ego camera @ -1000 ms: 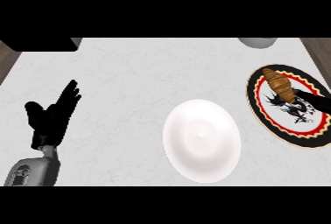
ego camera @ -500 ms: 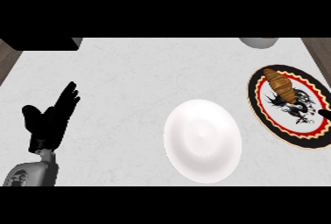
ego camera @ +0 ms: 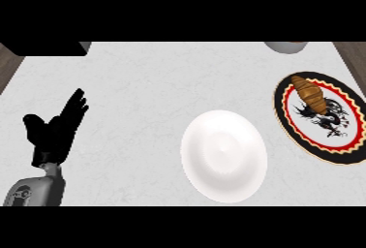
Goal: Pick the croissant from the plate and place it in the plate
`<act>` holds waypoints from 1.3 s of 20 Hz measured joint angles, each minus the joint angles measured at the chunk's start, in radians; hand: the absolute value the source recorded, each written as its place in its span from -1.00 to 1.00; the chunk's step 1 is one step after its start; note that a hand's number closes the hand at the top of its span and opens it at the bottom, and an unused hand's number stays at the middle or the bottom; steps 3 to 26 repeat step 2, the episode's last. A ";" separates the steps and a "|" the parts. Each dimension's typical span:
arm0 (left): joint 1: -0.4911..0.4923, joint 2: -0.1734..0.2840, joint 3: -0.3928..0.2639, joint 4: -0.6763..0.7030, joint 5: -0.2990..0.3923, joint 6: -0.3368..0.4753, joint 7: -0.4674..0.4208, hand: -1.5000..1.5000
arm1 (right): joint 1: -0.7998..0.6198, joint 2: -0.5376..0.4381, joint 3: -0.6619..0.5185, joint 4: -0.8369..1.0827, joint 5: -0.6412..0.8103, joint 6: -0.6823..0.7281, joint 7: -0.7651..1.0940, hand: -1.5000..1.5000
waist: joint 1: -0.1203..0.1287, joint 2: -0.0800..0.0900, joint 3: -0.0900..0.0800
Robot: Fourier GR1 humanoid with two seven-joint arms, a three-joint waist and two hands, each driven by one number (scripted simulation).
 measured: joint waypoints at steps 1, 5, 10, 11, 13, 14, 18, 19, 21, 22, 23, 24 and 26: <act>-0.015 0.007 0.010 0.015 0.004 -0.004 0.001 0.00 | 0.009 -0.003 -0.003 0.001 0.000 0.003 0.001 -1.00 | -0.001 0.000 0.000; -0.020 0.007 0.011 0.021 0.001 -0.003 -0.002 0.00 | 0.025 -0.006 -0.011 0.011 -0.006 0.016 -0.013 -1.00 | -0.001 0.000 0.000; -0.020 0.007 0.011 0.021 0.001 -0.003 -0.002 0.00 | 0.025 -0.006 -0.011 0.011 -0.006 0.016 -0.013 -1.00 | -0.001 0.000 0.000; -0.020 0.007 0.011 0.021 0.001 -0.003 -0.002 0.00 | 0.025 -0.006 -0.011 0.011 -0.006 0.016 -0.013 -1.00 | -0.001 0.000 0.000; -0.020 0.007 0.011 0.021 0.001 -0.003 -0.002 0.00 | 0.025 -0.006 -0.011 0.011 -0.006 0.016 -0.013 -1.00 | -0.001 0.000 0.000; -0.020 0.007 0.011 0.021 0.001 -0.003 -0.002 0.00 | 0.025 -0.006 -0.011 0.011 -0.006 0.016 -0.013 -1.00 | -0.001 0.000 0.000; -0.020 0.007 0.011 0.021 0.001 -0.003 -0.002 0.00 | 0.025 -0.006 -0.011 0.011 -0.006 0.016 -0.013 -1.00 | -0.001 0.000 0.000; -0.020 0.007 0.011 0.021 0.001 -0.003 -0.002 0.00 | 0.025 -0.006 -0.011 0.011 -0.006 0.016 -0.013 -1.00 | -0.001 0.000 0.000; -0.020 0.007 0.011 0.021 0.001 -0.003 -0.002 0.00 | 0.025 -0.006 -0.011 0.011 -0.006 0.016 -0.013 -1.00 | -0.001 0.000 0.000; -0.020 0.007 0.011 0.021 0.001 -0.003 -0.002 0.00 | 0.025 -0.006 -0.011 0.011 -0.006 0.016 -0.013 -1.00 | -0.001 0.000 0.000; -0.020 0.007 0.011 0.021 0.001 -0.003 -0.002 0.00 | 0.025 -0.006 -0.011 0.011 -0.006 0.016 -0.013 -1.00 | -0.001 0.000 0.000; -0.020 0.007 0.011 0.021 0.001 -0.003 -0.002 0.00 | 0.025 -0.006 -0.011 0.011 -0.006 0.016 -0.013 -1.00 | -0.001 0.000 0.000; -0.020 0.007 0.011 0.021 0.001 -0.003 -0.002 0.00 | 0.025 -0.006 -0.011 0.011 -0.006 0.016 -0.013 -1.00 | -0.001 0.000 0.000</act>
